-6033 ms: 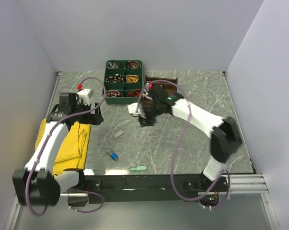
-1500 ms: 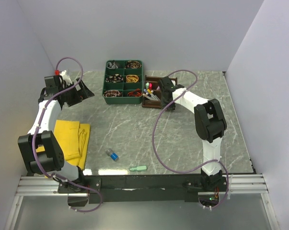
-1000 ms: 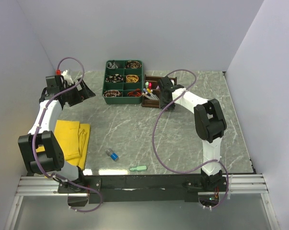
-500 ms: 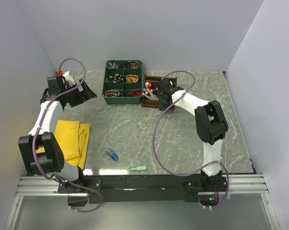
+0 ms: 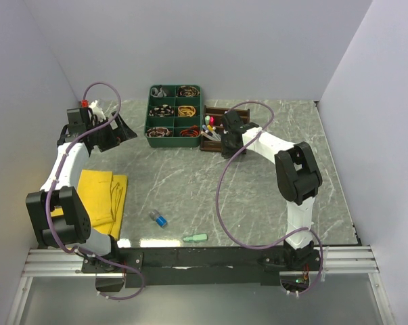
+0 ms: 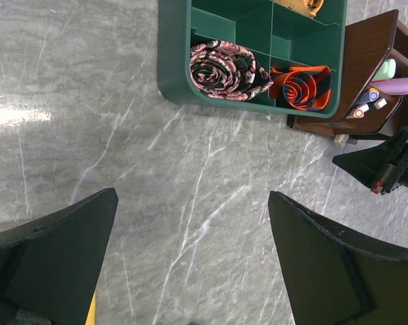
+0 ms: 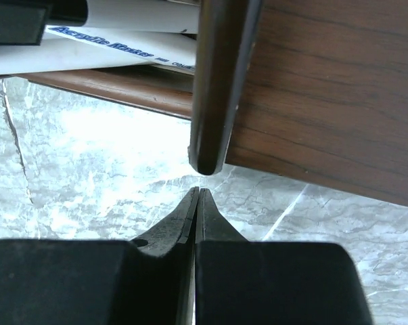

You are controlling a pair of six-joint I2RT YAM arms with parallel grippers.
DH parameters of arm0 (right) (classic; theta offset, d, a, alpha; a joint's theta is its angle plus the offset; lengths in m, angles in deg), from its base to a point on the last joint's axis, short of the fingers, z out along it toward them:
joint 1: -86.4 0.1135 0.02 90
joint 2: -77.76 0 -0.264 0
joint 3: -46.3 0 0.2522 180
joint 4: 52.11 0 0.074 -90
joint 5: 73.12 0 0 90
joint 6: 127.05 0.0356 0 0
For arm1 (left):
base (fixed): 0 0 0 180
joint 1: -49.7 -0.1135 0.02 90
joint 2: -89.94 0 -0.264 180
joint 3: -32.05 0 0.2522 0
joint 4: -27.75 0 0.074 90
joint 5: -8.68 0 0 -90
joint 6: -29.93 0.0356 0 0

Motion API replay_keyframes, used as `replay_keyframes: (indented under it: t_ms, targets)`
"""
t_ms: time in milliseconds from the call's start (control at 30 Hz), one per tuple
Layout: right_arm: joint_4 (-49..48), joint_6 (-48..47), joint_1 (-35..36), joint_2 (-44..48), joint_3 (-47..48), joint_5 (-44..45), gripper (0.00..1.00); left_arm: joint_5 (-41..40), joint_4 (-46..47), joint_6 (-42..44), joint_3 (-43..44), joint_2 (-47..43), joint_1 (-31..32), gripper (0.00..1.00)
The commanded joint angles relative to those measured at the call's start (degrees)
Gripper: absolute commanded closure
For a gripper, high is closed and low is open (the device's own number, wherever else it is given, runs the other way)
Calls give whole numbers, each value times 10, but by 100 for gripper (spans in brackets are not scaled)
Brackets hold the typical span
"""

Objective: Sort the stationery into containers
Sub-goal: Place the stationery in the storage box, then pick up the stationery from the center of the board.

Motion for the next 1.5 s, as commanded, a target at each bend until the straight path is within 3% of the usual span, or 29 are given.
replay_keyframes:
  t_ms: [0, 233, 600, 900, 1000, 1067, 1133, 1167, 1267, 1400, 1467]
  targets:
    - [-15, -8, 4, 3, 23, 13, 100, 6, 10, 0, 1, -20, 3, 1]
    - [-18, -20, -4, -11, 23, 93, 100, 7, 13, -2, -1, -18, 3, 1]
    - [-31, -34, -16, -23, 52, 132, 100, 7, 18, -7, -6, -23, 3, 1]
    - [-29, -39, -17, -14, 50, 128, 100, 7, 17, -6, -2, -21, 5, 1]
    - [-15, -33, -14, 17, 30, 102, 100, -3, 0, 2, 4, -27, 4, 0]
    - [-10, -45, -8, 62, 0, 40, 100, -10, -18, 9, 3, -35, 4, 1]
    - [-8, -114, 1, 109, -33, -50, 82, -22, -28, 14, -3, -53, 6, 1]
    - [-2, -141, 4, 124, -45, -159, 71, -26, -35, 16, -7, -60, 7, 1]
    - [20, -281, 27, 173, -104, -310, 56, -27, -38, 27, -22, -78, 7, 1]
    - [-2, -450, 69, 250, -233, -385, 44, -19, -24, 21, -36, -92, 10, 0]
    - [-29, -486, 115, 295, -271, -383, 39, -19, -15, 14, -44, -98, 13, 1]
